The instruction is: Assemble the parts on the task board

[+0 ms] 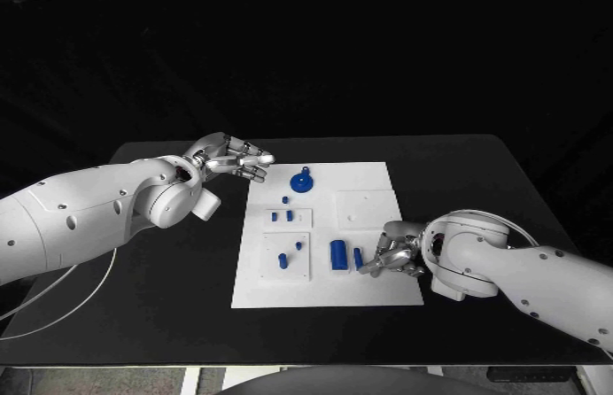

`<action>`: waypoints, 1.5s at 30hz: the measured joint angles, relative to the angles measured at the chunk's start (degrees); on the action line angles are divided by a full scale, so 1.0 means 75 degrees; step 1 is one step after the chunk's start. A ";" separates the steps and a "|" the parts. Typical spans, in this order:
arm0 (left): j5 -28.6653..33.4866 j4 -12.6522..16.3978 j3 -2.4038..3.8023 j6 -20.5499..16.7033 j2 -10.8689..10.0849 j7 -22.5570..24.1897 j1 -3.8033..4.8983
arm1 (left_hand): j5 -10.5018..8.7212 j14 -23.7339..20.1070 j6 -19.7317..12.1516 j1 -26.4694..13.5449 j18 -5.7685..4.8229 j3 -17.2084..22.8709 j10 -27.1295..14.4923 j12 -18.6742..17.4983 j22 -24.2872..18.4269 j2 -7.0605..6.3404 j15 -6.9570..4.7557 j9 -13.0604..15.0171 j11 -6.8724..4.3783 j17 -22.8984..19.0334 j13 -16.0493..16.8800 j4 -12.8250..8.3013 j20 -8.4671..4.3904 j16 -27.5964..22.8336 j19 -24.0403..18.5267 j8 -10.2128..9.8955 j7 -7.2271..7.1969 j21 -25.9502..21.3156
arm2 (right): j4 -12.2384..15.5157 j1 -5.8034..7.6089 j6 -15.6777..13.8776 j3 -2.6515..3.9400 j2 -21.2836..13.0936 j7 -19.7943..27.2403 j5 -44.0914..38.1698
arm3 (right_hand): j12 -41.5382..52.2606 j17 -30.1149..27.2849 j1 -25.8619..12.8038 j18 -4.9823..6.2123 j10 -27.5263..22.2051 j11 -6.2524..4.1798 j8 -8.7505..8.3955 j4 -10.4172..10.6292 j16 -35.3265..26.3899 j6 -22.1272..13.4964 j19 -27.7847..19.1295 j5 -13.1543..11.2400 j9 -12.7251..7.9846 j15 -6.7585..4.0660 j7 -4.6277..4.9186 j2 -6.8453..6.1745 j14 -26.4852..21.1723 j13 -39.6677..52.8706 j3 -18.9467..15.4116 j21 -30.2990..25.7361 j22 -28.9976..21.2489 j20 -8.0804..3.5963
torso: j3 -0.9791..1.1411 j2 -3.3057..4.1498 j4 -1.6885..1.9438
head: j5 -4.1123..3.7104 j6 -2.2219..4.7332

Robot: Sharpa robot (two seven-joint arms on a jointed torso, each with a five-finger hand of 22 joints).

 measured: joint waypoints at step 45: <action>-0.0024 -0.0030 -0.0184 0.0050 0.0019 -0.0052 0.0000 | 0.0000 -0.0068 0.0000 -0.0003 0.0000 -0.0059 0.0000 0.0000 -0.0005 0.0103 0.0013 0.0000 0.0000 0.0000 0.0000 -0.0059 0.0027 0.0000 -0.0027 0.0000 0.0000 0.0000 | -0.0845 0.0124 0.0555 0.0068 0.0619 -0.0029 0.0531 | 0.0000 -0.0079 -0.0016 0.0001 -0.0028 0.0028 0.0035 -0.1314 -0.0072 -0.0031 0.0000 0.0918 0.1385 0.0000 -0.0024 0.0260 0.0000 -0.0075 -0.0042 -0.0216 0.0003 0.0000 | -0.0002 -0.0002 -0.0003 | 0.0004 -0.0035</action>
